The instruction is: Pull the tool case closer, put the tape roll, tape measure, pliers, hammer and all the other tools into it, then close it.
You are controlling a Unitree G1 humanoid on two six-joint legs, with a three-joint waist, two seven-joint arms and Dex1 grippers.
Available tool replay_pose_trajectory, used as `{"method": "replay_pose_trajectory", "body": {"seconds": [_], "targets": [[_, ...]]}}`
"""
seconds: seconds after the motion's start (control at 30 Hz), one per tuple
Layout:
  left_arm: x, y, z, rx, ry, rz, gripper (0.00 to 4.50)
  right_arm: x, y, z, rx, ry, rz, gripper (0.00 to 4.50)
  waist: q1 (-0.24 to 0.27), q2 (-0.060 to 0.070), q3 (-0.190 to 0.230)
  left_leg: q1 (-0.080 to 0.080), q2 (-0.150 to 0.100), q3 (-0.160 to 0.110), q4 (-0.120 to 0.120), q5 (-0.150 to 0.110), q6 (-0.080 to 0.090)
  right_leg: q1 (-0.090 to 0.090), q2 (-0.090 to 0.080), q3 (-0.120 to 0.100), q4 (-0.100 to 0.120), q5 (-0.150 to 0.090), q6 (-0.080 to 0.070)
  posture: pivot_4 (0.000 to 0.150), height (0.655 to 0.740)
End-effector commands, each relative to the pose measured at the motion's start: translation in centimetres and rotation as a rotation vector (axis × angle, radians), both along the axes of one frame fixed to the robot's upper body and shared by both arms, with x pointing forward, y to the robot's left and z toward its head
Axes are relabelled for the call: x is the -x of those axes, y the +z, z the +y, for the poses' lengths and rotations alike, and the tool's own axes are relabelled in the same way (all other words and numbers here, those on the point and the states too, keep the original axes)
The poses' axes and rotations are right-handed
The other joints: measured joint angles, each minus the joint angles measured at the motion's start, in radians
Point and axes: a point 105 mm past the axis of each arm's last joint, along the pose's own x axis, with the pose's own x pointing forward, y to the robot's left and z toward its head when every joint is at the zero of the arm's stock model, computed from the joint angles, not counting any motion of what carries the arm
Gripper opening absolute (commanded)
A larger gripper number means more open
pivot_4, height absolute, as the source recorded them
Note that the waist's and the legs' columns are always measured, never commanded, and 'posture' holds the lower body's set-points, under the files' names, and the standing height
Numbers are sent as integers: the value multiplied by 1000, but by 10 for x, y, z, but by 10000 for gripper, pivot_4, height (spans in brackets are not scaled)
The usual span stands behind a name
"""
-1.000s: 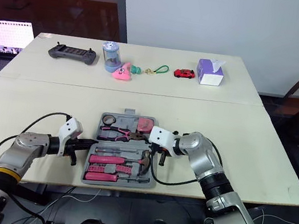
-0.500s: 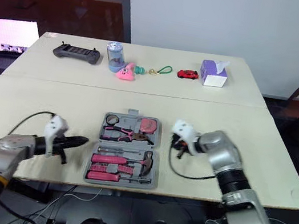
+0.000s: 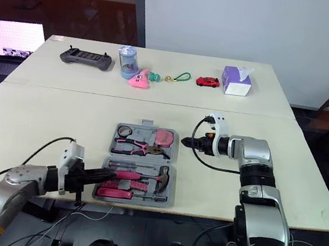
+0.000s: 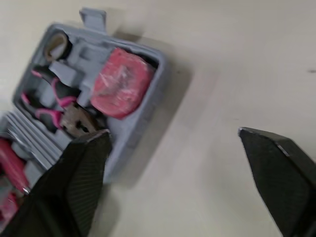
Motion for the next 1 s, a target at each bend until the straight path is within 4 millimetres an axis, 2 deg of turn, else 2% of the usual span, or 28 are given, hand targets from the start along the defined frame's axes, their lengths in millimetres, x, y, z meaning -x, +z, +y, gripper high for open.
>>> {"method": "replay_pose_trajectory", "body": {"seconds": [0.03, 0.23, 0.43, 0.57, 0.7, 0.83, 1.0], "targets": [[-2, -20, -15, -88, -10, 25, 0, -4, 13, 22, -134, 18, 9, 44379, -3, 0, 0, 0, 0, 0, 0, 0, 0, 0, 0, 0, 0, 0, 0, 1500, 7400], [0, -39, -20, -163, -29, 76, 0, -13, 0, 36, -172, -26, 33, 44379, -4, 1, -1, 1, 0, 0, 0, 0, 0, -1, 0, 0, 1, 0, 0, 1500, 7400], [1, -47, -16, -209, -25, 104, 0, -13, -4, 74, -284, 28, 69, 44379, -6, 2, -1, 2, 0, 0, -1, 0, 0, 1, 0, 0, 1, 0, 0, 1500, 7400], [3, -51, -13, -230, -29, 115, 0, -11, -8, 88, -337, 44, 85, 44379, -10, 2, -1, 4, 0, 1, -1, 0, 0, 2, 1, 1, 1, 0, 0, 1500, 7400], [5, -50, -11, -226, -22, 120, 0, -11, -1, 95, -423, 54, 98, 44379, -18, 2, -1, 8, 0, 1, -3, 0, 0, 4, 1, 1, 1, 0, 0, 1500, 7400], [7, -50, -9, -219, -8, 125, 0, -9, 18, 97, -558, 87, 108, 44379, -28, 3, -1, 7, 0, 1, -3, 0, 0, 4, 1, 1, 1, 0, 0, 1500, 7400], [8, -48, -4, -178, 27, 122, 0, -9, 27, 94, -597, 114, 96, 44379, -34, 3, -1, 8, 0, 1, -3, -1, 2, 4, 1, 1, 1, 0, 0, 1500, 7400]]}}
